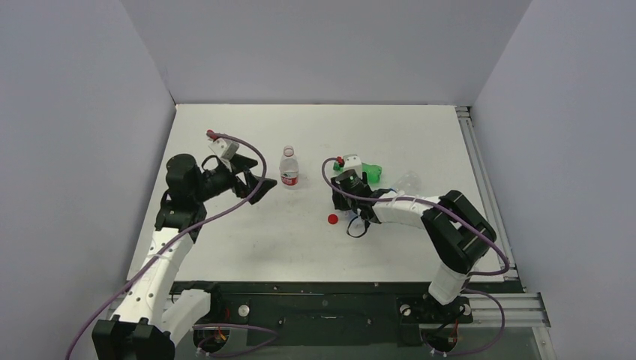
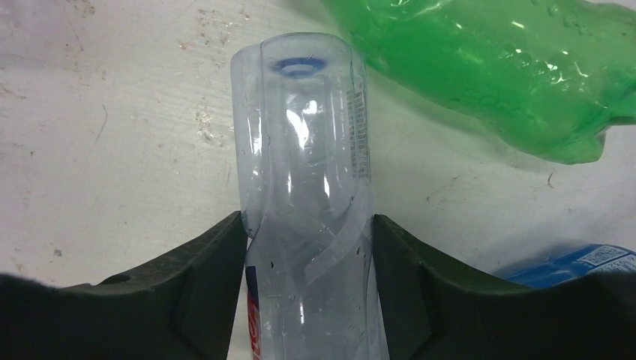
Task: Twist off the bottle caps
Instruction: Pick up the plastic bottle at the center of the board.
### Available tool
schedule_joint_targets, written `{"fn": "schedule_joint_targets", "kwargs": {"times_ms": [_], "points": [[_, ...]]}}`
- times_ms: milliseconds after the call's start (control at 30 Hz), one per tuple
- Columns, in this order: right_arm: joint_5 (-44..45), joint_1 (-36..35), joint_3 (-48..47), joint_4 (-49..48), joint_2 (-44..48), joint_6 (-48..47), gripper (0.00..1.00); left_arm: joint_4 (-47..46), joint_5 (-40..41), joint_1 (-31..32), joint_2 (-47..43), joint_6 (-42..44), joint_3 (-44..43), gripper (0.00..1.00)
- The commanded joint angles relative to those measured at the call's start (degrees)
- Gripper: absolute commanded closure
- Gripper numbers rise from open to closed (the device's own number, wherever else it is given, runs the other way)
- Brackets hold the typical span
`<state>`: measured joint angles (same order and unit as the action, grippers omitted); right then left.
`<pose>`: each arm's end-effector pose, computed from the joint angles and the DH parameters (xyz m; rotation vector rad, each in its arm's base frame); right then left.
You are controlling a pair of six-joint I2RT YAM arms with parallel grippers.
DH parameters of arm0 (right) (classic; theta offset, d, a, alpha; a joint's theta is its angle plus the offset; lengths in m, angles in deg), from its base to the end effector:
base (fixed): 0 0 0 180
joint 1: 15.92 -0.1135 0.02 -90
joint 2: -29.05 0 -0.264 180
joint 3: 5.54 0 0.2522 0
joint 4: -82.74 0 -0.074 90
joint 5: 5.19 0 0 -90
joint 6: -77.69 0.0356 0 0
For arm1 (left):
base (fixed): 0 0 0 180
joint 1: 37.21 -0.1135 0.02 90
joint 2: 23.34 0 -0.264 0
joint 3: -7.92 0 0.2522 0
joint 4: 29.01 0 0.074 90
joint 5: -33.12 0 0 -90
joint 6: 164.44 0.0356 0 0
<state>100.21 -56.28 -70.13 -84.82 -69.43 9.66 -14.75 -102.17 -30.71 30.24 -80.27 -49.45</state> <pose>0.2675 0.2150 0.1556 -0.2498 2.3394 0.2153 0.2081 -0.0492 0.3246 0.5915 1.6721 -0.8447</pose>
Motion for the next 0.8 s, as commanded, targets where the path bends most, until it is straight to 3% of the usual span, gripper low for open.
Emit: {"fn": "schedule_joint_targets", "kwargs": {"times_ms": [0,167,367,500,633,767], "points": [[-0.2,-1.2,-1.6,-1.1,-0.5,0.8,0.48,-7.1,-2.7,0.7,-1.5,-4.2,-4.9,0.03],[-0.4,-1.6,-1.3,0.2,3.8,0.6,0.59,-8.0,-6.1,3.2,-2.9,-0.5,-6.6,0.03],[-4.3,-2.7,-5.3,8.5,17.9,-0.3,0.67,7.1,-6.9,10.2,-4.1,24.6,-12.4,0.03],[-6.9,-4.9,-9.6,15.0,25.2,-0.2,0.68,12.1,-4.8,11.8,-4.5,39.1,-14.9,0.04],[-15.4,-5.4,-13.0,19.2,30.4,0.6,0.68,13.3,-2.0,14.3,-6.8,59.3,-14.8,0.03],[-22.6,-6.1,-20.8,24.9,30.5,0.4,0.66,10.4,-0.2,17.5,-8.0,66.2,-14.2,0.04]]}}
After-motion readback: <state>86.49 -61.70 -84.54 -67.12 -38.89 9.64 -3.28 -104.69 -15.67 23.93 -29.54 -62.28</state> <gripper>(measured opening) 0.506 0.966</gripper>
